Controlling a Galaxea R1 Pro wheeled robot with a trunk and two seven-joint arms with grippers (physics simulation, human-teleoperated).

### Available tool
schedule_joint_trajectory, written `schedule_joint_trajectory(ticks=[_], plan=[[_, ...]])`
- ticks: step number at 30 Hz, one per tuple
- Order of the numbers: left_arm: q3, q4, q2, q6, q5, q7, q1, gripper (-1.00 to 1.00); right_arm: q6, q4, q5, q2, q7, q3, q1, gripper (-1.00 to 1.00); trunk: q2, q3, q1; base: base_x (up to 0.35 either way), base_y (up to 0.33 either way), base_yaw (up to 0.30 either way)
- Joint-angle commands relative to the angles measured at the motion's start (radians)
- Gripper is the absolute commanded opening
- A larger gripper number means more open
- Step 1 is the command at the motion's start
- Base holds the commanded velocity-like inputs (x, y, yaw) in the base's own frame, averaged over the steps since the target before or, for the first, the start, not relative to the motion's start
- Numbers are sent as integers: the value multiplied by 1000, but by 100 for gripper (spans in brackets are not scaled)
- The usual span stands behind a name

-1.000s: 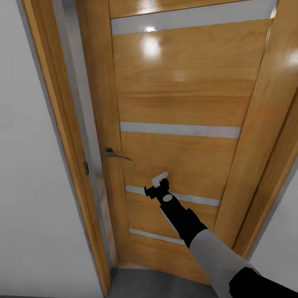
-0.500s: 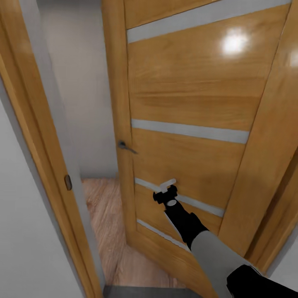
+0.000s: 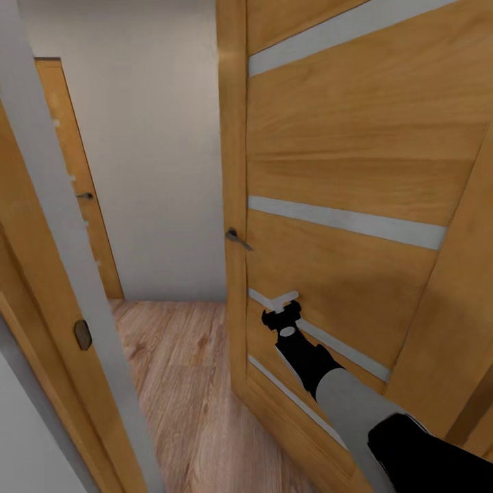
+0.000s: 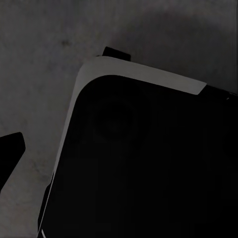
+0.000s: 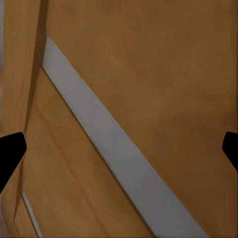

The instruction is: Move the two storage containers from the living room to the garage. In the garage, place one container on the floor and stack the other container on top of it (either order is fine).

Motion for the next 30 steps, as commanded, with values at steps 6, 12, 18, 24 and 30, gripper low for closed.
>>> schedule_joint_trajectory(ticks=[6,12,18,24,30], plan=[[2,-2,0,-3,4,0,0,100,17,9,12,0,-14,4,-2,100,0,-1,0,29,0,0],[3,-2,0,-3,3,0,0,100,16,12,14,0,-18,5,0,100,0,-1,0,2,0,0],[4,-2,0,-3,4,0,0,100,15,37,21,0,-20,11,2,100,0,-1,0,0,0,0],[5,-2,-1,-3,6,0,0,100,4,55,17,0,-29,6,3,100,0,-1,0,0,0,0],[8,-2,-4,-3,12,1,0,100,3,56,23,0,-31,8,3,100,0,-1,0,0,-3,0]])
